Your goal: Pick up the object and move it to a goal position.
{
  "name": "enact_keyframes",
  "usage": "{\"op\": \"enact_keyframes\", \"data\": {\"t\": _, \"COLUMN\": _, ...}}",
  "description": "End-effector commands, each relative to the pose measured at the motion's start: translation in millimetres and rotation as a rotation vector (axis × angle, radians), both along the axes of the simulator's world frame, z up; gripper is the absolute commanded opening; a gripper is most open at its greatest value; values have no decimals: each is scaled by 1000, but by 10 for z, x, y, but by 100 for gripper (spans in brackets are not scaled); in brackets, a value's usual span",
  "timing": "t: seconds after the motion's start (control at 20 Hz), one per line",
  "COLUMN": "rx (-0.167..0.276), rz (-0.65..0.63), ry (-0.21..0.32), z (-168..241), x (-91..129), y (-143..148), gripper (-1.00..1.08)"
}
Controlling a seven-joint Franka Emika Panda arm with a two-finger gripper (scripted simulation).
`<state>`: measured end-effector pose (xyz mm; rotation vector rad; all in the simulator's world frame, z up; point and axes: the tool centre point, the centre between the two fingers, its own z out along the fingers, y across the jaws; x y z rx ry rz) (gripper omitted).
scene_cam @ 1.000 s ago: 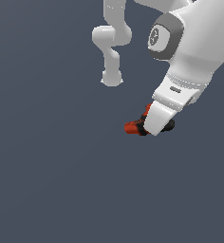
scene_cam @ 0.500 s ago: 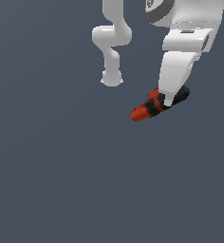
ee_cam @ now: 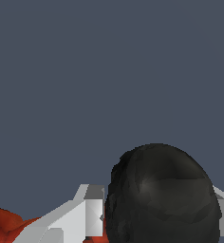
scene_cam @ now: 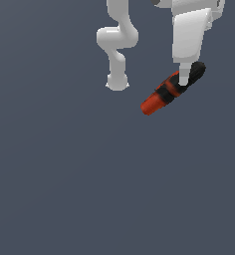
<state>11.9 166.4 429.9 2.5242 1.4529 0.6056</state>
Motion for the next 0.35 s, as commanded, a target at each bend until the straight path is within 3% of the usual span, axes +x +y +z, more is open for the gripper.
{"op": "enact_keyframes", "data": {"t": 0.0, "rx": 10, "rz": 14, "ry": -24, "z": 114, "x": -44, "y": 1, "gripper": -100}}
{"op": "enact_keyframes", "data": {"t": 0.3, "rx": 17, "rz": 26, "ry": -37, "z": 174, "x": -84, "y": -2, "gripper": -100}}
